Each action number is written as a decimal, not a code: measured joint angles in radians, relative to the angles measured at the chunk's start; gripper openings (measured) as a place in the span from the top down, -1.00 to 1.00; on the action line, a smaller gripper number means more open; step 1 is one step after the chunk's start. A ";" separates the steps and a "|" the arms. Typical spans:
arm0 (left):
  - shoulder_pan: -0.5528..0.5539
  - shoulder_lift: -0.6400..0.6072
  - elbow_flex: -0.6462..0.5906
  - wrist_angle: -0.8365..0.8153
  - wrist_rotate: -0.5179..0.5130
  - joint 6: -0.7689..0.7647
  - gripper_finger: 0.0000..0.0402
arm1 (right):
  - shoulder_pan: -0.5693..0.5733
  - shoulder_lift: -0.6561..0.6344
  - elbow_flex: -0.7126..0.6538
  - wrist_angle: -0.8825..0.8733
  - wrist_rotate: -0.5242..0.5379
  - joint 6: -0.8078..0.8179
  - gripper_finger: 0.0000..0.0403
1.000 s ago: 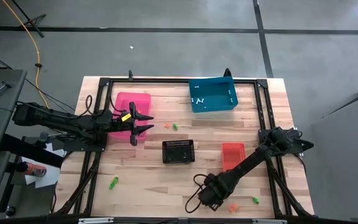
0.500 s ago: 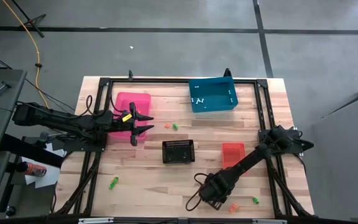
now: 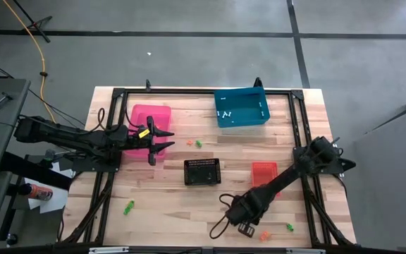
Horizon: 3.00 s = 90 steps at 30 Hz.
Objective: Sort Halloween decoration
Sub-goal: Put the green skeleton toy into the orange bin
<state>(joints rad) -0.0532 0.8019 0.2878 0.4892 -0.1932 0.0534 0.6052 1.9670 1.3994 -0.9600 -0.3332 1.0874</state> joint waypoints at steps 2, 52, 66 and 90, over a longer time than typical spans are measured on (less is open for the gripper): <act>0.000 0.000 0.000 -0.001 0.000 0.007 0.30 | -0.010 -0.025 0.000 0.001 0.035 -0.016 0.92; -0.051 0.089 0.000 0.098 -0.039 0.031 0.30 | -0.578 -0.704 -0.904 1.758 0.418 -1.246 0.99; -0.051 0.090 0.000 0.102 -0.039 0.030 0.30 | -0.577 -0.704 -0.904 1.745 0.403 -1.219 0.98; -0.051 0.090 0.000 0.108 -0.060 0.030 0.30 | -0.320 -0.783 -0.841 0.842 0.487 -0.702 0.98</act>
<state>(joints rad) -0.1043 0.8921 0.2874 0.5972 -0.2536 0.0837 0.2852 1.1839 0.5585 -0.1178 0.1534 0.3853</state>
